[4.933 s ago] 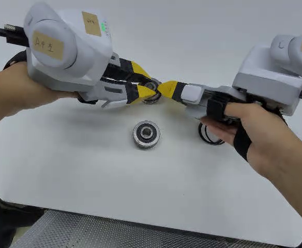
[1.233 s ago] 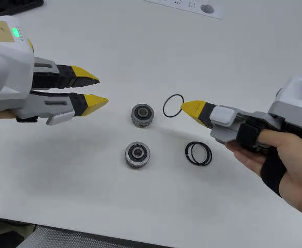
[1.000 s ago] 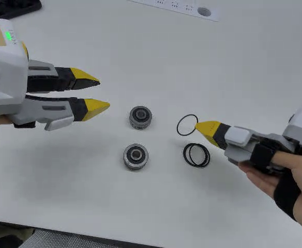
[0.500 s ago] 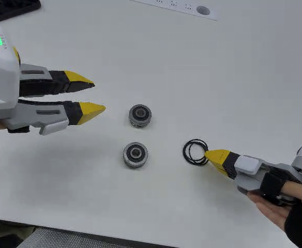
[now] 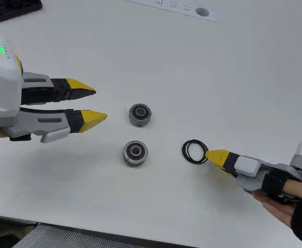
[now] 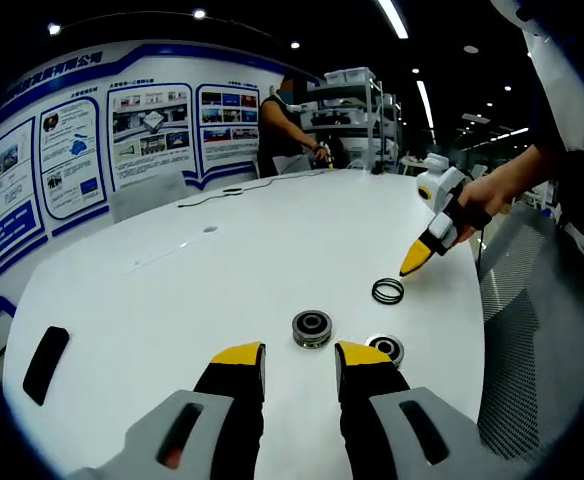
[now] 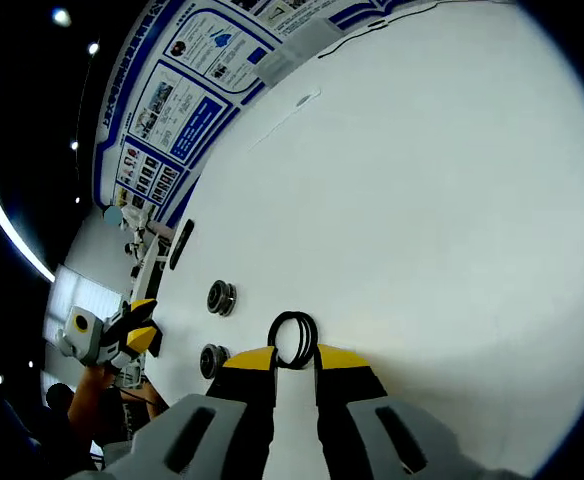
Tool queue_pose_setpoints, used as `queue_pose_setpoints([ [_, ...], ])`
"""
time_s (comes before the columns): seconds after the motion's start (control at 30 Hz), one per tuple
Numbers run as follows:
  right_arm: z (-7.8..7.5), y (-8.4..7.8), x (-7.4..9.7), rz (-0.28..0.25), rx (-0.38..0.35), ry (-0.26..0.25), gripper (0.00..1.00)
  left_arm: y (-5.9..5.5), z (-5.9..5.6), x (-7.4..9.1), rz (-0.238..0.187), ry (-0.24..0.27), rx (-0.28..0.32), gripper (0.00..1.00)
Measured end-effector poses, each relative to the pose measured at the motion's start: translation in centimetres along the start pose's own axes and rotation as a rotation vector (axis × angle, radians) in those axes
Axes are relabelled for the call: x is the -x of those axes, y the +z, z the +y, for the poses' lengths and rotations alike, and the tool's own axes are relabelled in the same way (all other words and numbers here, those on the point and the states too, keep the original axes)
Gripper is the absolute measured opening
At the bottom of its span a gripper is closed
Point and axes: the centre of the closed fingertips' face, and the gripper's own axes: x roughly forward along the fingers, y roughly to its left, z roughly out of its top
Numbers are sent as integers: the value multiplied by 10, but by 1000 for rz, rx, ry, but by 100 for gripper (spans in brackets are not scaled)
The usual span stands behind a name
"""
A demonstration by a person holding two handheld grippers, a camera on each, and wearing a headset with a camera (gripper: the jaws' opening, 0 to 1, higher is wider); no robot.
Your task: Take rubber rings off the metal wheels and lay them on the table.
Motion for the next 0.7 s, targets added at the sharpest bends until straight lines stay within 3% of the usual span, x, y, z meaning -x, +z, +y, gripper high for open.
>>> queue_pose_setpoints([
  [0.07, 4, 8, 4, -44, 47, 15, 19, 1, -1, 2, -10, 3, 12, 29],
  [0.1, 13, 13, 6, -78, 128, 68, 22, 1, -1, 4, -16, 5, 16, 30],
  [0.17, 18, 15, 9, -88, 211, 74, 33, 0, -5, 4, -17, -3, 31, 31],
  [0.2, 24, 17, 10, -109, 311, 85, 36, -2, -7, 5, -16, -9, 35, 33],
  [0.27, 33, 14, 13, -112, 428, 108, 37, -5, -11, 7, -13, -19, 38, 36],
  [0.4, 44, 19, 16, -151, 516, 128, 42, -8, -22, 9, -13, -47, 53, 40],
  [0.53, 52, 26, 21, -190, 622, 139, 50, -12, -25, 13, -3, -39, 41, 47],
  [0.7, 54, 27, 23, -172, 743, 147, 57, -12, -30, 19, -14, -44, 52, 58],
])
